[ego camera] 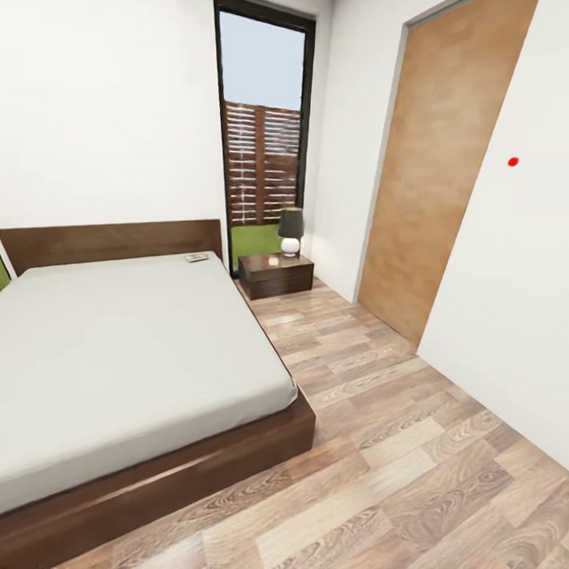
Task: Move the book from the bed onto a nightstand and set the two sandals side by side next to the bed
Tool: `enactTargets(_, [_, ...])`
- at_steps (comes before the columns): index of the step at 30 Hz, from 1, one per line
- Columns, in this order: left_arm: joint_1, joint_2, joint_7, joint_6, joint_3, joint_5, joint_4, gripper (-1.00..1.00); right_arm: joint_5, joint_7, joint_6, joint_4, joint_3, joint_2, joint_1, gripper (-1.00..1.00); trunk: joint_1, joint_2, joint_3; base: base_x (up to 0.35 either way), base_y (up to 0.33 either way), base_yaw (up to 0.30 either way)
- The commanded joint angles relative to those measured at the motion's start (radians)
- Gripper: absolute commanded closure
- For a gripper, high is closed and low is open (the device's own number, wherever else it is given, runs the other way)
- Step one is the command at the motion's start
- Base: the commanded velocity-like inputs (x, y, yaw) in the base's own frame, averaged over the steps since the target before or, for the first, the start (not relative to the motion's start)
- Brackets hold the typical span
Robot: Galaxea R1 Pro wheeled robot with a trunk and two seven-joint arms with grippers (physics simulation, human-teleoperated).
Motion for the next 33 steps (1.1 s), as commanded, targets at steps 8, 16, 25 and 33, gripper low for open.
enactTargets(8, [0.000,0.000,0.000,-0.001,0.004,0.000,-0.001,-1.00,0.000,-0.001,0.000,0.000,0.000,0.000,0.000,-1.00,0.000,0.000,-0.004,0.000,0.000,0.238])
enactTargets(16, [0.000,-0.001,0.000,-0.001,0.004,0.000,-0.001,-1.00,0.000,-0.001,0.000,0.000,0.000,0.000,0.000,-1.00,0.000,0.000,-0.007,0.000,0.000,0.238])
enactTargets(25, [0.000,-0.001,0.000,-0.001,0.004,0.000,-0.001,-1.00,0.000,-0.001,0.000,0.000,0.000,0.000,0.000,-1.00,0.000,0.000,-0.010,0.000,0.000,0.238])
enactTargets(33, [0.000,-0.002,0.000,-0.001,0.004,0.000,0.000,-1.00,0.000,-0.001,0.000,0.000,0.000,0.000,0.000,-1.00,0.000,0.000,-0.013,0.000,0.000,0.238])
